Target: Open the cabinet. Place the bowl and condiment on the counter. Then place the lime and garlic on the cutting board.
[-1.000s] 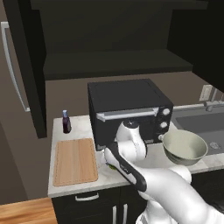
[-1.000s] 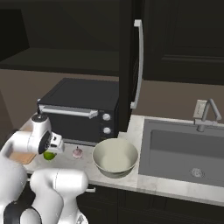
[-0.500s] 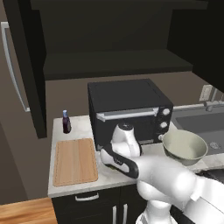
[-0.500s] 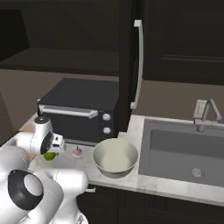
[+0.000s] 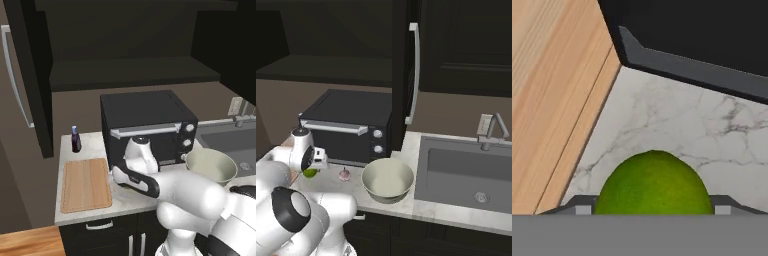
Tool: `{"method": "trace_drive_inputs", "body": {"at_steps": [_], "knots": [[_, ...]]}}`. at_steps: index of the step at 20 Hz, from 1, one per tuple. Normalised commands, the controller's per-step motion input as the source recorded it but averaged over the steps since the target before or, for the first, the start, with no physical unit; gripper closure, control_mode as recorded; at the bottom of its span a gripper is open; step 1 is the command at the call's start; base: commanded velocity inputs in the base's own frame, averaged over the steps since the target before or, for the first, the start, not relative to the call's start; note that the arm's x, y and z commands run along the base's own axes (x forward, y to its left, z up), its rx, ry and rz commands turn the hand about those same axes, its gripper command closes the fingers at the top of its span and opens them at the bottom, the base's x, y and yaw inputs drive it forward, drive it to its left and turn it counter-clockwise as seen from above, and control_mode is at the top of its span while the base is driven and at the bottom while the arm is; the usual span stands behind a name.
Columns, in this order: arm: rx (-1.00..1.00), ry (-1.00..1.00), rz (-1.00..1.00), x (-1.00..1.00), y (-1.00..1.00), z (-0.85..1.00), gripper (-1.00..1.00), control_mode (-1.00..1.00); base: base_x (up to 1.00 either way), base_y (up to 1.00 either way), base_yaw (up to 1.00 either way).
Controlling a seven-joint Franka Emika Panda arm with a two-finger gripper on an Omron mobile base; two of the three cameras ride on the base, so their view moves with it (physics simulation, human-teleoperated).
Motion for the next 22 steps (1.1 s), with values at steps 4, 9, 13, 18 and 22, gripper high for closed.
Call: {"method": "trace_drive_inputs", "body": {"at_steps": [4, 9, 13, 18, 22], "knots": [[0.00, -0.10, 0.16, 0.42, 0.97, 0.56, 1.00, -1.00, 0.00, 0.00, 0.00], [0.00, -0.03, 0.11, 0.48, 0.97, 0.13, 1.00, -1.00, 0.00, 0.00, 0.00], [0.00, 0.00, 0.02, 0.68, 0.57, 0.00, 1.00, -1.00, 0.00, 0.00, 0.00], [-0.01, 0.00, 0.00, 0.69, 0.45, -0.15, 1.00, -1.00, 0.00, 0.00, 0.00], [0.00, 0.00, 0.00, 0.41, 0.36, -0.16, 1.00, -1.00, 0.00, 0.00, 0.00]]}}
